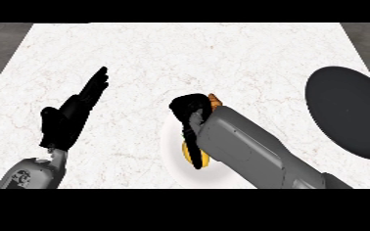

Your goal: Pick the lemon from the plate and place it in the pan

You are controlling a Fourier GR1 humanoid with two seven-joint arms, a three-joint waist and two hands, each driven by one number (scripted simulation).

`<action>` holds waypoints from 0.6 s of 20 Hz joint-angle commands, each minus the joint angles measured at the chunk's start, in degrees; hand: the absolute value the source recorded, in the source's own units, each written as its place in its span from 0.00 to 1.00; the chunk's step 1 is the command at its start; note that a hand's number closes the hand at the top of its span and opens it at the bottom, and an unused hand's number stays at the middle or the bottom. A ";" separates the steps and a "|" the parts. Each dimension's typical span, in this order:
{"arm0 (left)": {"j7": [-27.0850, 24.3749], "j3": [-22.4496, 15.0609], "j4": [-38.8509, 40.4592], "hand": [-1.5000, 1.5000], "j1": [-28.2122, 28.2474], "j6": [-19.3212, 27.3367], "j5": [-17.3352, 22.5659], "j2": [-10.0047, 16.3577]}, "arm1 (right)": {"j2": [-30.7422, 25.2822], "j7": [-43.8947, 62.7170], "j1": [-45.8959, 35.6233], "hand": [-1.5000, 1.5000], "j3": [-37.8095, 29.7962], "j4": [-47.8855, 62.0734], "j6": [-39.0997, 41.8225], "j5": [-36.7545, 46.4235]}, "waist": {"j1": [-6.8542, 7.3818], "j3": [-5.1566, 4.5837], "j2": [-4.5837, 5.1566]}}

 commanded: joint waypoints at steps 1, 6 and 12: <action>2.83 -0.44 -3.98 0.50 1.39 1.06 -1.84 -0.87 | -1.82 4.77 3.36 0.00 1.07 -3.37 3.39 2.67 | -0.16 0.03 -0.09; -0.69 1.94 3.31 0.50 -1.62 -2.54 -1.74 -2.44 | 3.68 4.90 1.20 0.00 -0.29 1.83 4.01 5.69 | -0.16 -0.01 0.17; -1.25 2.84 2.63 0.50 0.16 -3.25 -4.06 -4.41 | 3.55 3.05 8.81 0.00 -0.57 -1.81 2.04 11.88 | -0.16 0.01 0.10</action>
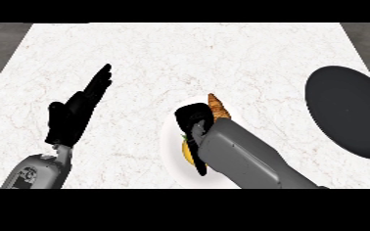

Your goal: Pick the lemon from the plate and place it in the pan

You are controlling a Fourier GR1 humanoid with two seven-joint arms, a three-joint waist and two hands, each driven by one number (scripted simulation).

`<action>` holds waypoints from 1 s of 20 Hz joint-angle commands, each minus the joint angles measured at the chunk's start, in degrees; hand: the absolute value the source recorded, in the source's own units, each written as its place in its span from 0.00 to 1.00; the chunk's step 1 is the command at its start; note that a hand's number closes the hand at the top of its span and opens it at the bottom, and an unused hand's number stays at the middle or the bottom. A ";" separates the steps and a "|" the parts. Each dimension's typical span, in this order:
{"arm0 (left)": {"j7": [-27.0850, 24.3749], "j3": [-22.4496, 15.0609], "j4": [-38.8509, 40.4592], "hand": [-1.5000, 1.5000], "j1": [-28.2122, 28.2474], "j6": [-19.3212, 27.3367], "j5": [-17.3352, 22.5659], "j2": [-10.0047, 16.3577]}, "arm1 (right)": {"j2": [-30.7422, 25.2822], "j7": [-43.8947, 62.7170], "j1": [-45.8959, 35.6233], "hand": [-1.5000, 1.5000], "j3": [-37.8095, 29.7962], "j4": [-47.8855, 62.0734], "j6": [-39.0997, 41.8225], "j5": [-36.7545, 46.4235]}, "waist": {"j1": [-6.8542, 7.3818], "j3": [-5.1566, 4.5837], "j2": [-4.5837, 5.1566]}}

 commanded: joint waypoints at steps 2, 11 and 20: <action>1.18 4.18 0.48 0.50 -1.40 -3.52 1.42 0.62 | 1.92 3.99 3.24 0.00 -0.51 -1.53 2.20 4.49 | -0.05 0.00 0.00; -2.58 3.67 2.53 0.50 1.19 -3.73 -2.48 -2.97 | 1.67 -5.59 5.63 1.00 -0.47 0.60 8.58 8.00 | 0.10 -0.01 0.04; -6.15 4.69 1.55 0.50 5.21 -6.10 -4.49 -4.33 | 3.04 -7.05 8.12 1.00 -1.72 -2.01 6.38 12.90 | 0.25 -0.01 0.04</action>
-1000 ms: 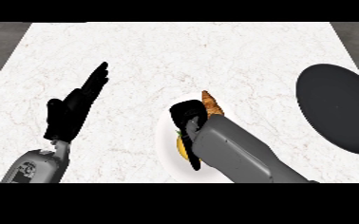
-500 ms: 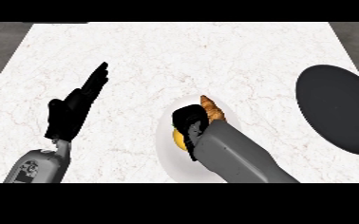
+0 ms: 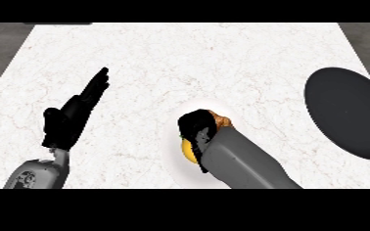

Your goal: Pick the lemon from the plate and place it in the pan

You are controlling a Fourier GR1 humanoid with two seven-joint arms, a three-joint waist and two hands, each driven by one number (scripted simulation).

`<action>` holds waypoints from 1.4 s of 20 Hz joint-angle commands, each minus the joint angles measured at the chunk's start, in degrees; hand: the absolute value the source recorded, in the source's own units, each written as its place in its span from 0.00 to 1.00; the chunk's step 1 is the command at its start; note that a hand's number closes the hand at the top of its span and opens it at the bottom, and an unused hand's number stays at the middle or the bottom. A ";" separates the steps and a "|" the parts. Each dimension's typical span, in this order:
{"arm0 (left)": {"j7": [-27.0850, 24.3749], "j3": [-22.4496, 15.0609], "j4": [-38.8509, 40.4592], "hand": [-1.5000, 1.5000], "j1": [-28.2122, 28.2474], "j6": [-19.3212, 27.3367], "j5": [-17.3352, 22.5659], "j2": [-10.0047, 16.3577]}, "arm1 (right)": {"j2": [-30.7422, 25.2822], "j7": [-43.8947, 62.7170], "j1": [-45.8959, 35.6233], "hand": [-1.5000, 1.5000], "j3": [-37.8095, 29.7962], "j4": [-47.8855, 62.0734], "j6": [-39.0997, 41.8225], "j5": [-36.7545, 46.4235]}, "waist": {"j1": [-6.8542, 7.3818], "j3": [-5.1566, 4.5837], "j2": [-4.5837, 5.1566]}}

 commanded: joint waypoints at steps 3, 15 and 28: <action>-0.10 0.27 0.11 0.50 1.54 0.90 -1.30 -1.26 | -1.43 7.14 7.79 1.00 -1.85 -10.24 -9.55 5.53 | -1.64 0.04 0.31; 2.24 3.45 -2.56 0.50 3.28 -0.21 0.82 1.65 | -12.05 19.19 15.46 1.00 -6.32 -42.48 -34.84 30.38 | -3.83 0.00 -0.86; 2.63 1.39 -2.39 0.50 1.38 -0.56 -0.99 -1.78 | -14.51 20.87 34.83 1.00 -9.66 -65.97 -41.47 48.83 | -1.07 0.07 0.63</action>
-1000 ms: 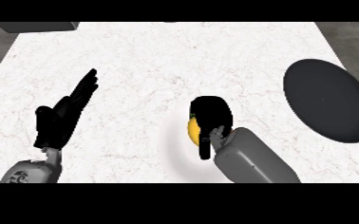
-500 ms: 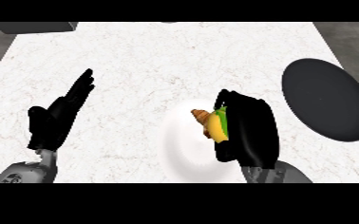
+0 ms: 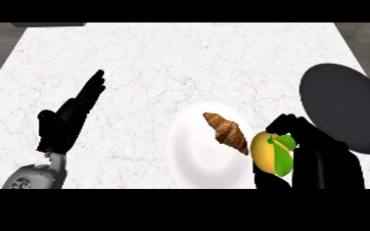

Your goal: Pick the lemon from the plate and place it in the pan

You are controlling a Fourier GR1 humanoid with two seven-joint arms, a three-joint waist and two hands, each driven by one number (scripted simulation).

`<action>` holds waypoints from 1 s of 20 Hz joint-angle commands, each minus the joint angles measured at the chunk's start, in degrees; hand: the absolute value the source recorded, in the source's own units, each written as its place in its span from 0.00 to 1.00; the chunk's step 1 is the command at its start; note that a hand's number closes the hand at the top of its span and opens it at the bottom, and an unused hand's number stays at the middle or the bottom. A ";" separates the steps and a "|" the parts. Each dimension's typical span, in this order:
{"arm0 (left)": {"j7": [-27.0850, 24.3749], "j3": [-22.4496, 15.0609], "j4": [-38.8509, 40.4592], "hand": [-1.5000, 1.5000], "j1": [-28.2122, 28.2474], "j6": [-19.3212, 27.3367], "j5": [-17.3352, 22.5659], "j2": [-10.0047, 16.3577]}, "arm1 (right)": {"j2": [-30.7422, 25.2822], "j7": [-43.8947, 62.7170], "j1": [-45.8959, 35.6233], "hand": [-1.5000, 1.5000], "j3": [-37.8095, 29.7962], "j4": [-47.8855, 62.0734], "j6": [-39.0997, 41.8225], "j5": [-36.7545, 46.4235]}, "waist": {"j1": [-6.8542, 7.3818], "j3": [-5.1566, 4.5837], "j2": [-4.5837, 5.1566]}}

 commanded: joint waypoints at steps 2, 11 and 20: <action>0.88 1.56 -1.14 0.50 -0.35 -2.25 0.90 1.68 | 2.04 -0.33 3.40 1.00 -8.46 -2.05 -7.71 -2.63 | 1.30 0.04 0.42; 1.46 1.55 0.58 0.50 -3.28 -1.41 -1.45 -1.03 | -4.60 -23.08 8.29 1.00 -29.66 17.74 -24.34 -18.86 | 1.56 0.08 0.60; -0.38 1.98 3.57 0.50 -3.43 -3.32 -2.60 -2.75 | -9.80 -40.51 0.54 1.00 -42.72 40.76 -30.10 -28.58 | 1.63 0.02 0.57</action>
